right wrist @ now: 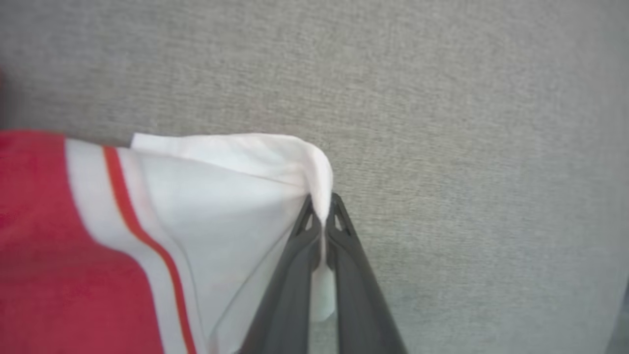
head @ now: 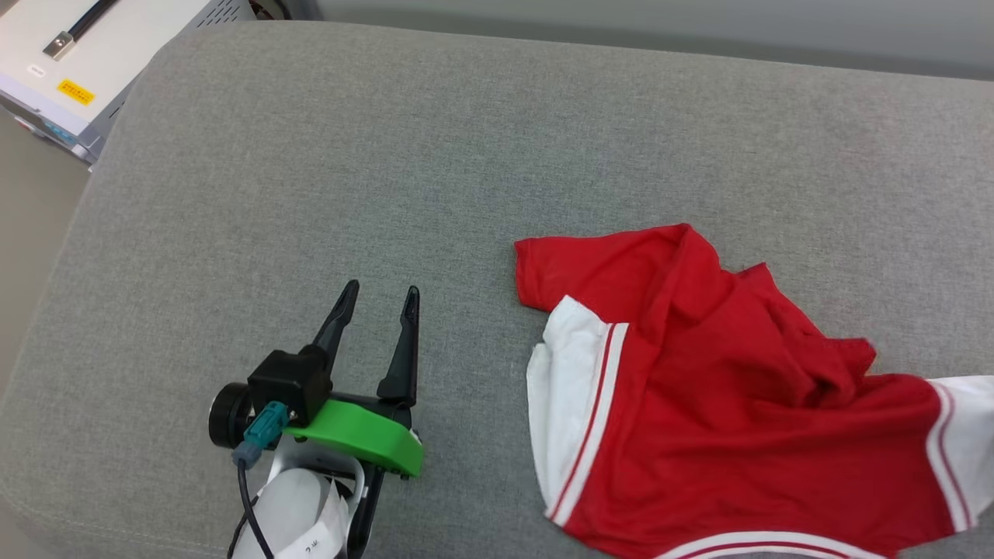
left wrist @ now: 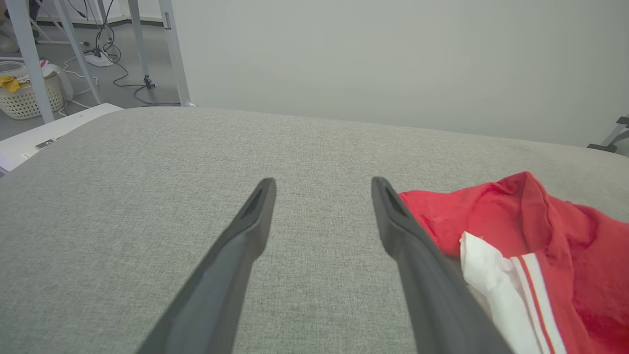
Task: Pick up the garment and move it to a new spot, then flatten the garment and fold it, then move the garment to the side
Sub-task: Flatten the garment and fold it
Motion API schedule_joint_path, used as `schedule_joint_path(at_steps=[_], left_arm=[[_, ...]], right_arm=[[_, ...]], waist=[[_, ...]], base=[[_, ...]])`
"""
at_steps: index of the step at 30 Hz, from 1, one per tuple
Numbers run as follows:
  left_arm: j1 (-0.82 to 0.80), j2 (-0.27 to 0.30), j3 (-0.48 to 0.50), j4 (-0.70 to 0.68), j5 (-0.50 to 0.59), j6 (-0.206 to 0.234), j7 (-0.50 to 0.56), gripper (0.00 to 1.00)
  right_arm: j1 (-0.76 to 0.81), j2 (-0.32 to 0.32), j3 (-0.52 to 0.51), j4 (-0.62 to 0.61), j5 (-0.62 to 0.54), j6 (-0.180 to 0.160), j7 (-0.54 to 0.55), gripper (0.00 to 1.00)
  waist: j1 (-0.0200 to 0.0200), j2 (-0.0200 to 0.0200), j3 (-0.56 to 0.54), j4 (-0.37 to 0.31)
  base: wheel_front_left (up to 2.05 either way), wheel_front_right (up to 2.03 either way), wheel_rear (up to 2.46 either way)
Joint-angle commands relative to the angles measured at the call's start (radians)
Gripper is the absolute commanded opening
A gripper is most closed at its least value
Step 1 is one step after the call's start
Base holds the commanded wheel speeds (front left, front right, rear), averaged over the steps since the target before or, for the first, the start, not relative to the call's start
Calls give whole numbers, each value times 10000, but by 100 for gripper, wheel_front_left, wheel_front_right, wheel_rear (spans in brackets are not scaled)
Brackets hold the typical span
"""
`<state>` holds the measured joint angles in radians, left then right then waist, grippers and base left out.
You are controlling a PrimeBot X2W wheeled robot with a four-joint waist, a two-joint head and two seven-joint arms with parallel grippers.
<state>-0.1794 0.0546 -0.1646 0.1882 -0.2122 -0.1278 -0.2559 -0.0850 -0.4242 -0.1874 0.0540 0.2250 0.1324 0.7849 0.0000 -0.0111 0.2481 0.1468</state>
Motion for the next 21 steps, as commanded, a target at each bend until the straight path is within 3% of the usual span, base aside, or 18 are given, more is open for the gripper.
schedule_joint_path(at_steps=[1, 7, 13, 14, 15, 21], left_arm=[[-204, -43, -48, 20, -30, -26, -59, 100], [-338, -43, -98, 1, -68, -26, -59, 100], [-361, -43, -116, 61, -64, -27, -59, 100], [-362, -43, -129, 86, -63, -27, -59, 100], [-355, -43, -138, 97, -60, -27, -59, 100], [-184, -43, -130, 155, 17, -28, -59, 100]], right_arm=[[-219, -372, -169, 216, -192, -17, -16, 0], [-790, -1382, -752, 1230, -574, -17, -326, 0], [-1230, -1459, -945, 2273, -910, -17, -964, 0], [-1275, -1403, -988, 2410, -993, -17, -1149, 83], [-1319, -1323, -1048, 2494, -1025, -17, -1326, 100], [-1428, -847, -1013, 2482, -1230, -17, -2911, 100]], waist=[[0, 111, 48, 29], [0, 111, 231, 115], [0, 111, 278, 181], [0, 111, 244, 193], [0, 111, 215, 194], [0, 111, -210, 62]], base=[[0, 0, 0], [0, 0, 0], [0, 0, 0], [0, 0, 0], [0, 0, 0], [0, 0, 0]])
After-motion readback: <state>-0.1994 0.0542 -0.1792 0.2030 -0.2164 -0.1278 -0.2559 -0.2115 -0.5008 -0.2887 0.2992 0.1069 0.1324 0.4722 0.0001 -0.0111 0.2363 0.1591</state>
